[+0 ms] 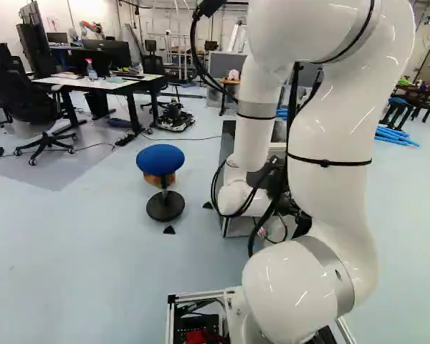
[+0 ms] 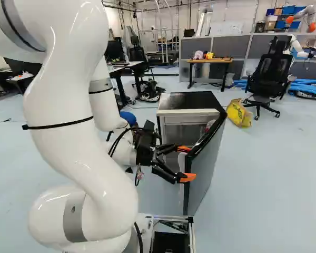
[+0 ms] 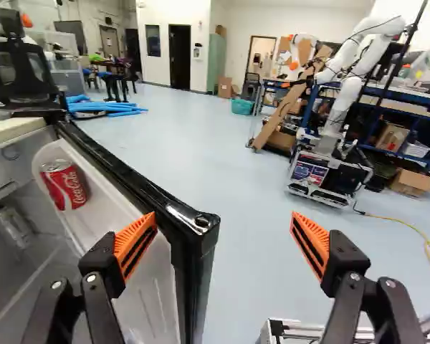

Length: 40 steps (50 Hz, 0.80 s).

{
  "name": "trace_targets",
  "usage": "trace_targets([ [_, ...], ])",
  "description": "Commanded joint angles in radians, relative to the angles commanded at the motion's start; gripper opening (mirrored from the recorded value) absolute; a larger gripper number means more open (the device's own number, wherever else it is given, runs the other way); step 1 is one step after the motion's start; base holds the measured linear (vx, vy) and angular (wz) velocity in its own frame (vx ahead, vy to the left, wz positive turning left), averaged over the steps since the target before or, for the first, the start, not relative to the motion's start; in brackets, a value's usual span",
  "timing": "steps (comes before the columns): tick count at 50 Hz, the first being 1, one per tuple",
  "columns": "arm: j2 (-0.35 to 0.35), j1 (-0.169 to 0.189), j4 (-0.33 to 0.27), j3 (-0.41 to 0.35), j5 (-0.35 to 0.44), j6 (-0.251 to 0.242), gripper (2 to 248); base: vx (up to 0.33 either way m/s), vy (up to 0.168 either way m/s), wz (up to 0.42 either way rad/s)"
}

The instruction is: Grab a drink from the fridge

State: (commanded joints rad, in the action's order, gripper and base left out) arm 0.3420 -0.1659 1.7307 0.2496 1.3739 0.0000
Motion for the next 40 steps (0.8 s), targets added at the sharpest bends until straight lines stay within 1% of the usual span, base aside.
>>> trace_targets([
  [8, 0.006, 0.049, 0.025, 0.026, 0.0, 0.0, 247, 0.0, 0.0, 0.0],
  [14, 0.012, 0.09, 0.025, 0.052, 0.0, 0.0, 247, 0.0, 0.0, 0.0],
  [23, 0.025, 0.161, 0.025, 0.1, -0.001, 0.0, 247, 0.0, 0.0, 0.0],
  [40, 0.058, 0.288, 0.025, 0.193, -0.029, 0.0, 247, 0.0, 0.0, 0.0],
])
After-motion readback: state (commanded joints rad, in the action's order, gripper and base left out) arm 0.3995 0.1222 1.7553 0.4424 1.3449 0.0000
